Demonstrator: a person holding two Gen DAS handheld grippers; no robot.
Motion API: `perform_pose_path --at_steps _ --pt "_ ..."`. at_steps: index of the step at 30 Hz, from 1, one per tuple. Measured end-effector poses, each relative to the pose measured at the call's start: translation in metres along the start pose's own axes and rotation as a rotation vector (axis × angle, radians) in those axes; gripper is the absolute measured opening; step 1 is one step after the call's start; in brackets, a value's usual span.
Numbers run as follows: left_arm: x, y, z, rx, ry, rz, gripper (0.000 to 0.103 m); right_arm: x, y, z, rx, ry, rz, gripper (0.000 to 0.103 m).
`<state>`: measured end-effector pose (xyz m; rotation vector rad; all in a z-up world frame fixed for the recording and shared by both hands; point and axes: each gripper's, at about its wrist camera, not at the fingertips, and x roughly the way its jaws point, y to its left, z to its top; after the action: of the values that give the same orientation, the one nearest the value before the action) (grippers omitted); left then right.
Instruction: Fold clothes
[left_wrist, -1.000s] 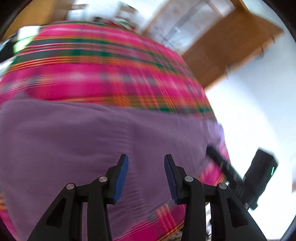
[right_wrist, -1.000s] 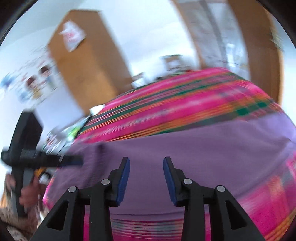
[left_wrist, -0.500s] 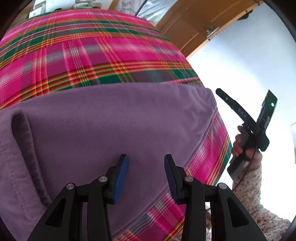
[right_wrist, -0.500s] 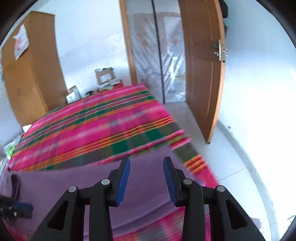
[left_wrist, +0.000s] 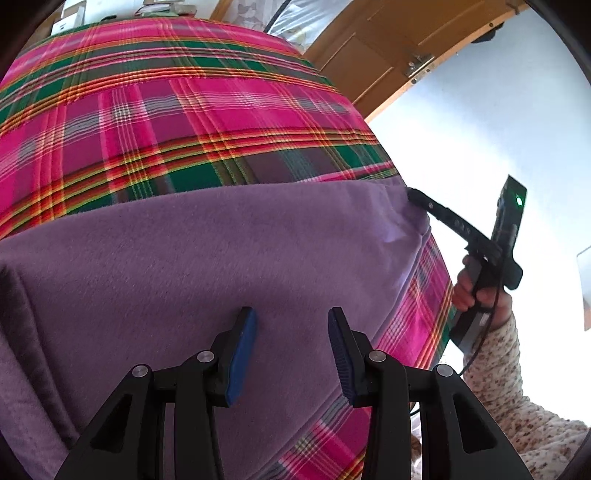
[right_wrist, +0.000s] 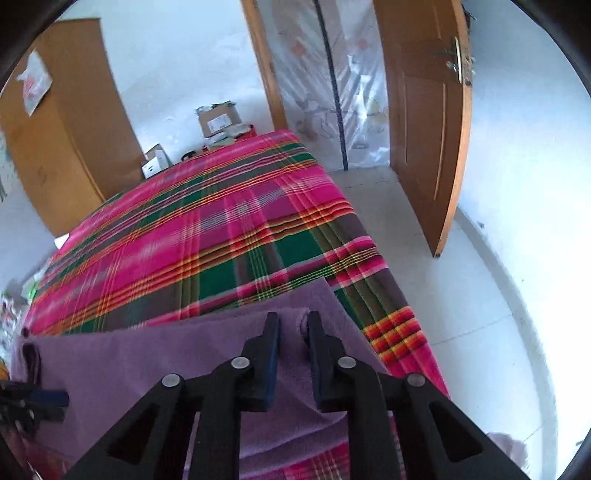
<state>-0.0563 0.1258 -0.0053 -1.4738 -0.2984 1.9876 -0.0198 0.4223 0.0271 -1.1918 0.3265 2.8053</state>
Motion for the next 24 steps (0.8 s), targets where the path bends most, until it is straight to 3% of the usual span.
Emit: perform_pose_path --at_steps 6,17,20,24 --pt "0.005 0.001 0.005 -0.011 0.0 -0.013 0.042 -0.036 -0.004 -0.017 -0.02 -0.068 0.041 0.011" --pt "0.01 0.003 0.009 -0.029 0.002 -0.031 0.042 -0.055 -0.024 -0.063 -0.008 0.049 0.206 0.016" --pt "0.01 0.003 0.009 -0.035 0.0 -0.036 0.042 -0.058 -0.027 -0.064 -0.004 0.062 0.208 0.016" --pt "0.011 0.001 0.009 -0.025 -0.003 -0.02 0.042 -0.057 -0.037 -0.052 0.063 0.053 0.299 0.019"
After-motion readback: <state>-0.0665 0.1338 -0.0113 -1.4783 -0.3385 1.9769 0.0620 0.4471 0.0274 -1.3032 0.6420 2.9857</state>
